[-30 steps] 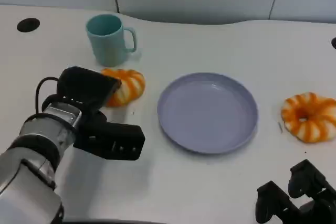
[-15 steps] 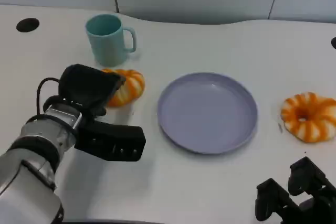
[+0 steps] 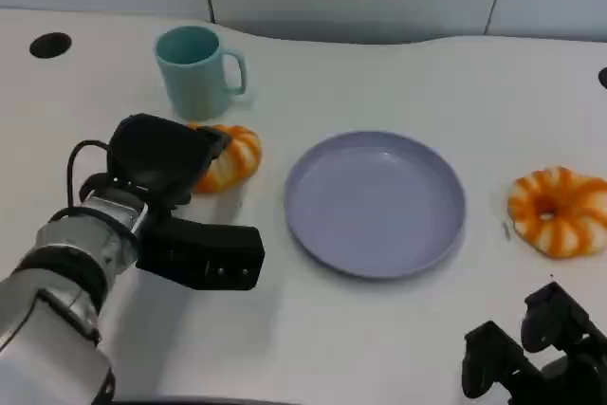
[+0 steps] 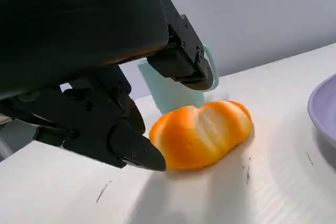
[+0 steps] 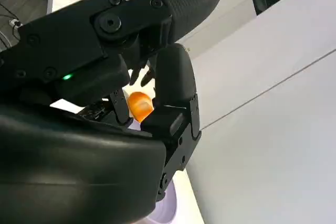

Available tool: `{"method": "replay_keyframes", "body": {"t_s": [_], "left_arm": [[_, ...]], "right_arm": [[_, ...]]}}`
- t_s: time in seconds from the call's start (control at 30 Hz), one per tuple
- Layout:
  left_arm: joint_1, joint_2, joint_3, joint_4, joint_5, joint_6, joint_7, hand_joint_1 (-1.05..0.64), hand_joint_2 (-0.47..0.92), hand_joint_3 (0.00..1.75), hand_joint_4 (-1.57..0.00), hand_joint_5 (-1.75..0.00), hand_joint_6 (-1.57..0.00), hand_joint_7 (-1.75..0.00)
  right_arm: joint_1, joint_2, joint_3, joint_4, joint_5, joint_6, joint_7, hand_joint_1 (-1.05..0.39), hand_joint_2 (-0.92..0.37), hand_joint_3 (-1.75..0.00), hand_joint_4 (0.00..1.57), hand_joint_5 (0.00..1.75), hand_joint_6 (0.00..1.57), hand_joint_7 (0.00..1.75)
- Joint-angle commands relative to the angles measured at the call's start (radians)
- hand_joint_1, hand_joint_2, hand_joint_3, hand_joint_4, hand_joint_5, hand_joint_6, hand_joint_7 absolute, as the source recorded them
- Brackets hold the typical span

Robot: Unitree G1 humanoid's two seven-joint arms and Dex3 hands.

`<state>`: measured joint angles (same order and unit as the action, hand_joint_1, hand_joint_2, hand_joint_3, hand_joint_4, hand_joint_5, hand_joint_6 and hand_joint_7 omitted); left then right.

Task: Grasp the bread from the table and place it into the plate.

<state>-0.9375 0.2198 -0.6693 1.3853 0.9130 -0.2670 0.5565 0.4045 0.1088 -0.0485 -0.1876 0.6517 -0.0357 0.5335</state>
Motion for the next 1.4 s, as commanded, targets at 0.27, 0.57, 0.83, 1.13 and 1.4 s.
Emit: {"method": "replay_keyframes", "body": {"t_s": [0.27,0.57,0.83,1.13,1.4], "left_arm": [[0.010,0.013,0.002,0.004,-0.006,-0.001,0.018,-0.10,0.75,0.00,-1.13,-0.05,-1.12,-0.04],[0.008,0.018,0.042,0.003,-0.057,-0.047,-0.029,-0.05,0.73,0.00,-1.20,-0.07,-1.21,-0.05],[0.003,0.023,0.057,-0.001,-0.076,-0.071,-0.031,-0.02,0.72,0.00,-1.24,-0.09,-1.22,-0.04],[-0.042,0.044,0.092,-0.032,-0.116,-0.157,-0.049,0.05,0.69,0.00,-1.26,-0.11,-1.26,-0.04],[-0.074,0.061,0.143,-0.082,-0.173,-0.293,-0.035,0.19,0.65,0.00,-1.33,-0.16,-1.33,-0.05]], "right_arm": [[0.004,-0.009,-0.009,-0.003,0.004,-0.005,0.005,-0.47,-0.85,0.00,0.79,1.75,0.66,1.75],[-0.019,-0.002,-0.013,0.010,-0.008,-0.011,-0.003,-0.46,-0.86,0.00,0.78,1.75,0.64,1.75],[-0.032,0.003,-0.014,0.017,-0.012,-0.011,-0.006,-0.46,-0.86,0.00,0.79,1.75,0.65,1.75],[-0.066,-0.002,-0.028,0.039,-0.019,-0.012,-0.013,-0.47,-0.86,0.00,0.79,1.75,0.65,1.75],[-0.106,0.002,-0.041,0.077,-0.008,-0.009,-0.003,-0.47,-0.85,0.00,0.80,1.75,0.66,1.75]]}}
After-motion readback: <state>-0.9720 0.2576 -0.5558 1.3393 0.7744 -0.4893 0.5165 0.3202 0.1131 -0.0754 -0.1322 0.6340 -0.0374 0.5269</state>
